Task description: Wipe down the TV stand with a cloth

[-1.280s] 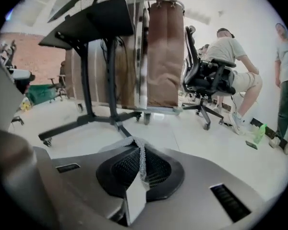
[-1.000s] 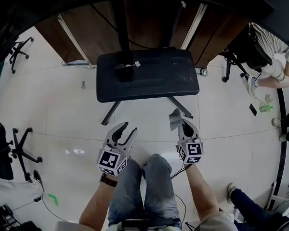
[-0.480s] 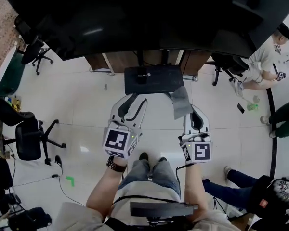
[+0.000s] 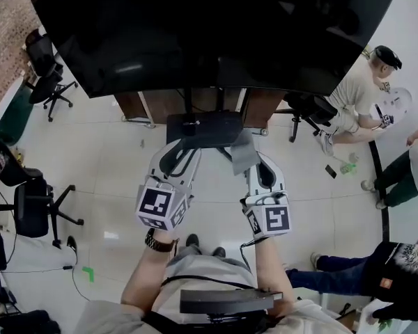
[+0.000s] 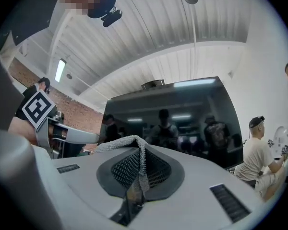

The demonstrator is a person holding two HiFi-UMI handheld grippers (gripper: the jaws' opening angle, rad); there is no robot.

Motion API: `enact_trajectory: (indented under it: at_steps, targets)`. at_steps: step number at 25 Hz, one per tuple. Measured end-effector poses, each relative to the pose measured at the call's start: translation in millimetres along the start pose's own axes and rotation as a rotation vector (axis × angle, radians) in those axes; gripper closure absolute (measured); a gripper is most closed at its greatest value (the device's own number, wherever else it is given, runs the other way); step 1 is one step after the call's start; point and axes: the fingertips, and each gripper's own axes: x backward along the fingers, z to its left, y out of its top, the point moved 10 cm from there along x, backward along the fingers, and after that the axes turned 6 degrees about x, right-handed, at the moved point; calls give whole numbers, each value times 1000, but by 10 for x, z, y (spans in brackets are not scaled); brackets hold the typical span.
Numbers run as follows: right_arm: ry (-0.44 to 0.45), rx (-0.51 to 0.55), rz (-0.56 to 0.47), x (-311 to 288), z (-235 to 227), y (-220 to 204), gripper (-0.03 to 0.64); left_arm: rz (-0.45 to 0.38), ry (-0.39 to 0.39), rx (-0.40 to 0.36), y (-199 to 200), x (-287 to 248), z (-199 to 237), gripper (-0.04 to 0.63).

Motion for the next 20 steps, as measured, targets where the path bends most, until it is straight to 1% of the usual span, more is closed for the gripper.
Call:
enact_trajectory:
  at_steps: [6,10,15,20]
  targets:
    - [22,5,-10,46,-50,123,609,-11,-16,-14,106,-1,-152,414]
    - [22,-2,-14,95,-100,129,609,-13,-31,-24,112,-17,-239,414]
    - [16,-16,-25,168,24,134,609,-22,-39,-33,106,109,-238,414]
    - [21,-28,-33,162,109,149,609,-30,-32,-44,171,195,-249,414]
